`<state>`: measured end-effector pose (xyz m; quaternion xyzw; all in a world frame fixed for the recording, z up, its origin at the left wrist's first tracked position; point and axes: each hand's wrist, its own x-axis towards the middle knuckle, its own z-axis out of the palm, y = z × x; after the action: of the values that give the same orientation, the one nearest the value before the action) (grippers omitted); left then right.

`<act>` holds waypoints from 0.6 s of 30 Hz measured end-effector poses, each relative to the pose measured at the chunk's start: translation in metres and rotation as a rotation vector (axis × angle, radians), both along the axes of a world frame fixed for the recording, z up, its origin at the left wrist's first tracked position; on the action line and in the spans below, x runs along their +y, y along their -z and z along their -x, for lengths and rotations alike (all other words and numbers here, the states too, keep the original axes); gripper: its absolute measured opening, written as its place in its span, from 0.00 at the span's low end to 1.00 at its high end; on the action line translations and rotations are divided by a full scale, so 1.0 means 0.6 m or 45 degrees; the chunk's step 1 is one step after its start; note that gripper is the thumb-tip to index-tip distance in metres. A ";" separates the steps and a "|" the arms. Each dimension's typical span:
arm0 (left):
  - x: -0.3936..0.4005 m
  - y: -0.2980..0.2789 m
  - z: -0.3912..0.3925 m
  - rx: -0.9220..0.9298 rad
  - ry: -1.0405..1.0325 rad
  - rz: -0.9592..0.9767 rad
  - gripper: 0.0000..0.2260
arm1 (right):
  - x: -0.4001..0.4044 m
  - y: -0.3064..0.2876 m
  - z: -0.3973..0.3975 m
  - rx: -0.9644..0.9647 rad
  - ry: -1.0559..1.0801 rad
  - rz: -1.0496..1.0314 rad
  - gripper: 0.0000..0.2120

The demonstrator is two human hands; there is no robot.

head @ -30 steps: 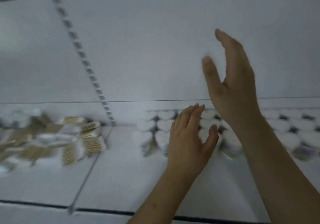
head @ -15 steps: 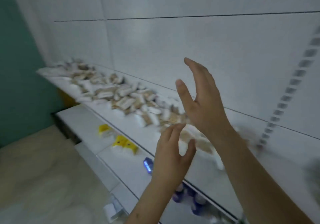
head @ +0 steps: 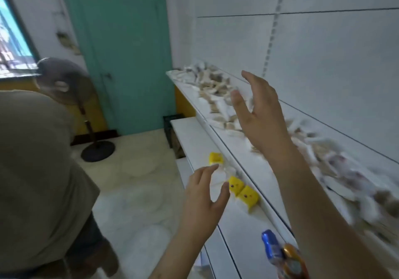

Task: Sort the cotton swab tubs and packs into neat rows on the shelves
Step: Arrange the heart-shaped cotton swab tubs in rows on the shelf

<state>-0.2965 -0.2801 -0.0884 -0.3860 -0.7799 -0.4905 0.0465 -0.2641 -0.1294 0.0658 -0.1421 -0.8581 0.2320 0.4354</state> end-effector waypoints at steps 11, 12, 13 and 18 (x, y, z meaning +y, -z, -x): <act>0.093 -0.038 0.274 -0.049 -0.192 0.071 0.20 | 0.119 -0.033 0.346 -0.102 -0.148 -0.042 0.26; 0.099 -0.037 0.296 -0.060 -0.205 0.069 0.20 | 0.126 -0.033 0.373 -0.104 -0.153 -0.038 0.27; 0.104 -0.034 0.316 -0.076 -0.216 0.064 0.19 | 0.129 -0.032 0.400 -0.108 -0.167 -0.036 0.27; 0.124 -0.017 0.437 -0.115 -0.239 0.071 0.19 | 0.129 -0.004 0.545 -0.143 -0.245 -0.034 0.27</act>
<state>-0.5589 -0.2060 -0.0781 -0.2898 -0.8273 -0.4789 0.0463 -0.5908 -0.0520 0.0679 -0.0660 -0.8938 0.2529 0.3643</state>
